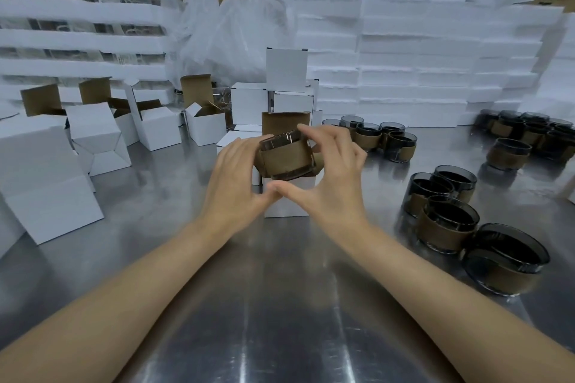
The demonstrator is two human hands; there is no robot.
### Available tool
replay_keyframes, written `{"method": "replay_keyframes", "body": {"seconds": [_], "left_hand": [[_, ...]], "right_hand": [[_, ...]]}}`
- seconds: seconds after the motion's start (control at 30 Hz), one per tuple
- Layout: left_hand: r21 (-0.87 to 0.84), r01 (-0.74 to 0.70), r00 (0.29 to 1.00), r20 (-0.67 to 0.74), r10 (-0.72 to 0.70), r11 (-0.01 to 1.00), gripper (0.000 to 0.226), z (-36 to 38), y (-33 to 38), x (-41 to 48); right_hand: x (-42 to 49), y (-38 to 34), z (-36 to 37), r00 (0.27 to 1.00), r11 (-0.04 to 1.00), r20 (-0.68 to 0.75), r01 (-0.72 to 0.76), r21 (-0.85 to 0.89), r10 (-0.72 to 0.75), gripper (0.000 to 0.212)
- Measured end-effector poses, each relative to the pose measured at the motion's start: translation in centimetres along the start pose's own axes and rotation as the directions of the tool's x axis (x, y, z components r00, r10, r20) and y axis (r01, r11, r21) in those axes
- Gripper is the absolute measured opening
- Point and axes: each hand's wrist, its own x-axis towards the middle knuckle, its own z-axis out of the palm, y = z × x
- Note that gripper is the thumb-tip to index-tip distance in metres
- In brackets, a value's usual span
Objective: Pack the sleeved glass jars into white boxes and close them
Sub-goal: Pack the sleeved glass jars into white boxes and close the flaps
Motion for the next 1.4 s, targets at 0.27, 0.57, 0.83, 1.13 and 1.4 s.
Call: {"method": "replay_keyframes", "body": {"seconds": [0.27,0.57,0.83,1.13,1.4], "left_hand": [[-0.031,0.017,0.995,-0.099,-0.020,0.999,0.061,-0.2,0.1,-0.1],[-0.108,-0.086,0.993,-0.086,0.076,0.990,0.065,-0.2,0.5,-0.3],[-0.046,-0.224,0.972,-0.082,0.220,0.974,0.061,0.4,0.5,-0.3],[0.039,-0.310,0.935,-0.167,0.312,0.950,0.064,0.1,0.8,-0.1],[-0.073,-0.208,0.966,-0.174,0.193,0.975,0.076,0.3,0.8,-0.2]], "right_hand": [[0.4,0.7,-1.2,0.979,0.960,0.137,-0.180,0.212,0.153,0.066],[0.3,2.6,-1.6,0.955,0.972,0.282,-0.146,0.184,0.089,0.045],[0.8,2.4,-2.1,0.963,0.983,0.209,0.148,0.109,-0.168,0.064],[1.6,3.1,-2.3,0.918,0.944,0.223,0.322,0.069,-0.329,0.066],[1.9,3.5,-2.4,0.933,0.952,0.197,0.284,0.115,-0.302,0.062]]}}
